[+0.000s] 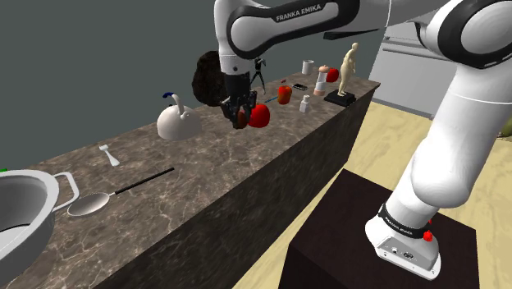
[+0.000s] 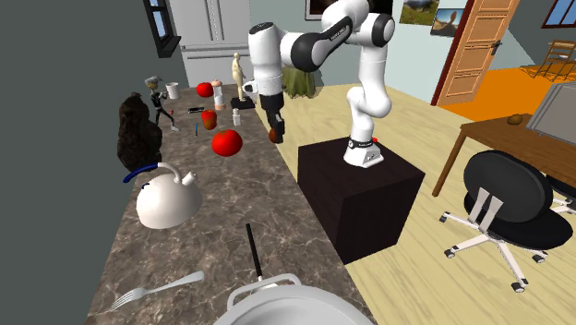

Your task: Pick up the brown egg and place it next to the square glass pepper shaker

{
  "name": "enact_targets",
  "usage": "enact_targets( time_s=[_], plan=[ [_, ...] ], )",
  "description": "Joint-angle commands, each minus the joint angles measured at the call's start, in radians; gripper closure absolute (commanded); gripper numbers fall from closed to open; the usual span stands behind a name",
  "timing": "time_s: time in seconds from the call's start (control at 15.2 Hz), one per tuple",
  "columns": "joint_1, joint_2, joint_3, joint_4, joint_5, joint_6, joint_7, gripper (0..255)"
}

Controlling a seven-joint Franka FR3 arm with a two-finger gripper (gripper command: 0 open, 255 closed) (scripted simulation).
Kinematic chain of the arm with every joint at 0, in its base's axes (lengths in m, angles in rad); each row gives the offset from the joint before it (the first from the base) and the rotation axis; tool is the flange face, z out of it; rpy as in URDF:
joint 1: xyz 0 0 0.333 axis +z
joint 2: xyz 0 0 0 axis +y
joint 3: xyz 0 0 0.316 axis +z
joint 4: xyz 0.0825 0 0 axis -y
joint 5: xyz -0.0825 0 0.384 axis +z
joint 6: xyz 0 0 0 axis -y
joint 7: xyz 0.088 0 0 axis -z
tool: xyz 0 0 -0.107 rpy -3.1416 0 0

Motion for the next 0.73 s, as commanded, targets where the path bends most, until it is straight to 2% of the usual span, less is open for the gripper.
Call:
enact_targets(
  time_s=[0.0, 0.66],
  plan=[
    [-0.027, -0.026, -0.022, -0.03, 0.004, 0.004, -0.051, 255],
    [-0.149, -0.084, -0.137, -0.098, -0.006, 0.014, -0.286, 255]
  ],
)
